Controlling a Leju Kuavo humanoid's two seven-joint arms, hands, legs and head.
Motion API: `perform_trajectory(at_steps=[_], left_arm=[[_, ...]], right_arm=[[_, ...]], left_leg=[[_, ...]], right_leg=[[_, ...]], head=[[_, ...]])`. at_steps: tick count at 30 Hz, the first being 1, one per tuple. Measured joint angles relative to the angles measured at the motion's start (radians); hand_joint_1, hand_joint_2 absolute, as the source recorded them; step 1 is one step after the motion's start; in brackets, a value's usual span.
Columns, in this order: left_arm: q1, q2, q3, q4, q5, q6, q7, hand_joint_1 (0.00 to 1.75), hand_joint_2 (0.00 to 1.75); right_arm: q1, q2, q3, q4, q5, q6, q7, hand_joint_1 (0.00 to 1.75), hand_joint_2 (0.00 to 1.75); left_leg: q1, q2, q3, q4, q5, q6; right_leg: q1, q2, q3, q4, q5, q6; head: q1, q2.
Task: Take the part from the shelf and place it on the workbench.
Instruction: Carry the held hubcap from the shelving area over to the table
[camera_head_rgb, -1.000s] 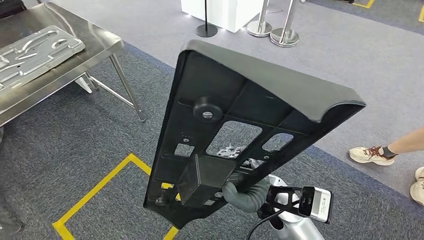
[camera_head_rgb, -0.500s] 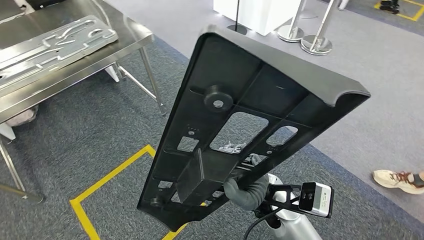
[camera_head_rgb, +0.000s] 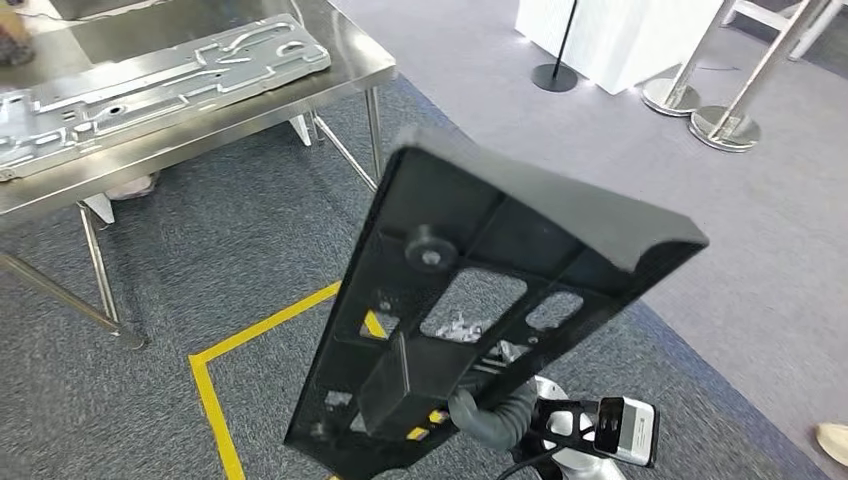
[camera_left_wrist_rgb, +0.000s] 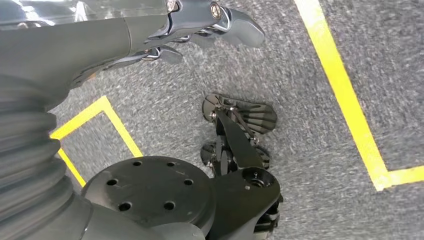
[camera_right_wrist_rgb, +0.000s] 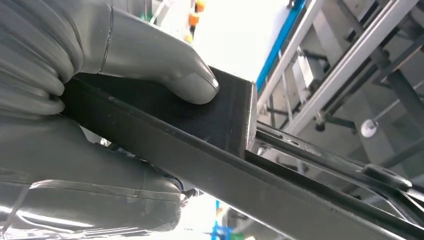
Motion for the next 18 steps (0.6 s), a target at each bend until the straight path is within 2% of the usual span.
perform_trajectory(at_steps=[1,3,4,5,7,8,9,10,11,12,14,15,16,18], left_arm=[[0.001,-0.001,0.0,0.0,0.0,0.0,-0.001,0.0,1.75],[0.006,0.0,0.0,0.0,0.0,0.0,-0.005,0.0,1.75],[0.008,0.0,0.0,0.0,0.0,-0.001,-0.007,0.0,1.75],[0.008,0.0,0.0,0.0,0.0,-0.001,-0.009,0.0,1.75],[0.004,-0.001,0.0,0.0,0.0,-0.002,-0.013,0.0,1.75],[0.003,-0.001,0.0,0.0,0.0,-0.002,-0.014,0.0,1.75],[0.004,-0.001,0.0,0.0,0.0,-0.001,-0.014,0.0,1.75],[0.005,-0.001,0.001,0.0,0.0,0.0,-0.014,0.0,1.75],[0.007,0.0,0.003,0.0,0.0,0.002,-0.014,0.0,1.75],[0.009,0.001,0.005,0.0,0.0,0.005,-0.012,0.0,1.75],[0.009,0.005,0.01,0.0,0.0,0.015,-0.003,0.0,1.75],[0.008,0.006,0.012,0.0,0.0,0.021,0.003,0.0,1.75],[0.009,0.007,0.015,0.0,0.0,0.027,0.01,0.0,1.75],[0.013,0.01,0.02,0.0,0.0,0.038,0.023,0.0,1.75]], right_arm=[[0.012,-0.004,-0.003,-0.006,0.001,0.007,0.0,1.75,1.75],[0.031,-0.011,-0.01,-0.017,0.002,0.022,0.0,1.75,1.75],[0.039,-0.014,-0.015,-0.023,0.001,0.03,0.0,1.75,1.75],[0.046,-0.017,-0.021,-0.03,0.001,0.039,0.0,1.75,1.75],[0.062,-0.024,-0.034,-0.039,-0.001,0.052,0.0,1.75,1.75],[0.07,-0.029,-0.04,-0.042,0.0,0.056,0.0,1.75,1.75],[0.078,-0.033,-0.045,-0.044,0.001,0.059,0.0,1.75,1.75],[0.085,-0.036,-0.05,-0.047,0.004,0.061,0.0,1.75,1.75],[0.092,-0.039,-0.054,-0.052,0.008,0.062,0.0,1.75,1.75],[0.098,-0.041,-0.057,-0.058,0.012,0.062,0.0,1.75,1.75],[0.107,-0.044,-0.063,-0.071,0.019,0.059,0.0,1.75,1.75],[0.111,-0.045,-0.065,-0.076,0.021,0.058,0.0,1.75,1.75],[0.115,-0.047,-0.066,-0.083,0.024,0.056,0.0,1.75,1.75],[0.123,-0.05,-0.068,-0.093,0.028,0.051,0.0,1.75,1.75]], left_leg=[[0.001,-0.008,-0.003,0.0,0.0,-0.006],[0.004,-0.017,-0.005,-0.002,-0.001,-0.018],[0.003,-0.004,-0.008,0.007,-0.008,-0.023],[0.002,0.02,-0.019,0.034,-0.026,-0.028],[0.004,0.078,-0.071,0.149,-0.087,-0.036],[0.008,0.094,-0.105,0.218,-0.117,-0.04],[0.011,0.102,-0.13,0.268,-0.133,-0.044],[0.014,0.106,-0.138,0.283,-0.129,-0.048],[0.017,0.11,-0.124,0.255,-0.106,-0.05],[0.018,0.121,-0.09,0.191,-0.071,-0.05],[0.014,0.161,-0.017,0.05,-0.02,-0.042],[0.01,0.174,0.003,0.01,-0.011,-0.035],[0.006,0.178,0.009,-0.004,-0.013,-0.029],[0.005,0.156,0.007,-0.006,-0.012,-0.017]], right_leg=[[0.001,0.005,0.004,-0.011,-0.002,-0.003],[0.001,-0.014,0.008,-0.017,0.001,-0.013],[-0.001,-0.025,0.012,-0.023,0.003,-0.02],[-0.004,-0.038,0.017,-0.028,0.004,-0.026],[-0.002,-0.065,0.023,-0.033,0.002,-0.034],[-0.001,-0.079,0.024,-0.033,0.0,-0.035],[0.0,-0.092,0.025,-0.033,-0.002,-0.035],[0.001,-0.105,0.026,-0.032,-0.004,-0.034],[0.0,-0.116,0.029,-0.032,-0.007,-0.032],[0.0,-0.128,0.033,-0.032,-0.01,-0.029],[0.003,-0.148,0.043,-0.032,-0.017,-0.02],[0.005,-0.156,0.047,-0.032,-0.02,-0.014],[0.008,-0.164,0.05,-0.032,-0.023,-0.009],[0.008,-0.179,0.055,-0.033,-0.027,0.003]], head=[[0.0,0.0],[0.0,0.0],[-0.003,0.0],[-0.006,0.0],[-0.013,0.0],[-0.014,0.0],[-0.014,0.0],[-0.014,0.0],[-0.014,0.0],[-0.014,0.0],[-0.013,0.0],[-0.012,0.0],[-0.012,0.0],[-0.012,0.0]])
